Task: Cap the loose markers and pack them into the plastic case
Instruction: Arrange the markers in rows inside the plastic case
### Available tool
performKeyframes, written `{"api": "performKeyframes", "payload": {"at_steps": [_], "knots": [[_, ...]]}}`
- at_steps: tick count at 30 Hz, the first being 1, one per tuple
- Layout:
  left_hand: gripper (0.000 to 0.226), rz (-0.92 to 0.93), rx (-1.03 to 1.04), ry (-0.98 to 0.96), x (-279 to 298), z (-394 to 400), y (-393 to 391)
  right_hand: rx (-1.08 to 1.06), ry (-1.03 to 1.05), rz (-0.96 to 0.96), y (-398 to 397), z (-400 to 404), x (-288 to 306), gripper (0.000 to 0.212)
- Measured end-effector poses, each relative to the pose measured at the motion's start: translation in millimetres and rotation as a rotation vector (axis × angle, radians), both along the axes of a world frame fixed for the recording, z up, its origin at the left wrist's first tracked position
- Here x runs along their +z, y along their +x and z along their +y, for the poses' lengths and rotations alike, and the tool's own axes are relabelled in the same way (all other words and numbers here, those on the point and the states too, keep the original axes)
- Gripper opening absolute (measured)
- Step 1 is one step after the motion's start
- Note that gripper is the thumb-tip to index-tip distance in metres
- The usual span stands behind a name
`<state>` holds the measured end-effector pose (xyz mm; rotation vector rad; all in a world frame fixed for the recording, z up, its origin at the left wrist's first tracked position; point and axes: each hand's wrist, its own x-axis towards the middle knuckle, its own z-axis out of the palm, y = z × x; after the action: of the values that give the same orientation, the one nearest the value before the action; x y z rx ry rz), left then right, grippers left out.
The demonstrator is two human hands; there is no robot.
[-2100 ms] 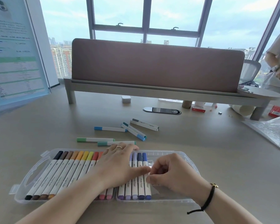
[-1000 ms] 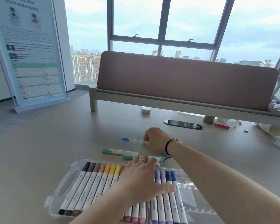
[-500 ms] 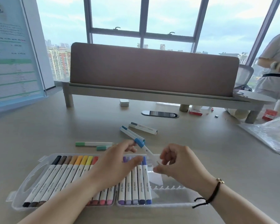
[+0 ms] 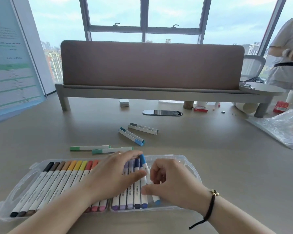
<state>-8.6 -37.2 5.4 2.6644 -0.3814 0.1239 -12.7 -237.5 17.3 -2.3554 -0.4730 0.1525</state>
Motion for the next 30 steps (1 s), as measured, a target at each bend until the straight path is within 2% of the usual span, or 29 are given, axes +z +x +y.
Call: {"api": "performKeyframes", "payload": {"at_steps": [7, 18, 25, 30], "knots": [[0.071, -0.018, 0.002, 0.051, -1, -1, 0, 0.058, 0.063, 0.045, 4, -3, 0, 0.010], [0.082, -0.018, 0.047, 0.104, -10, 2, 7, -0.024, 0.142, 0.181, 8, -4, 1, 0.013], [0.073, -0.022, 0.061, 0.109, -14, 2, 12, -0.067, 0.179, 0.211, 10, -1, 2, 0.016], [0.075, 0.002, 0.059, 0.131, -12, 1, 11, -0.054, 0.135, 0.197, 12, -3, 1, 0.015]]}}
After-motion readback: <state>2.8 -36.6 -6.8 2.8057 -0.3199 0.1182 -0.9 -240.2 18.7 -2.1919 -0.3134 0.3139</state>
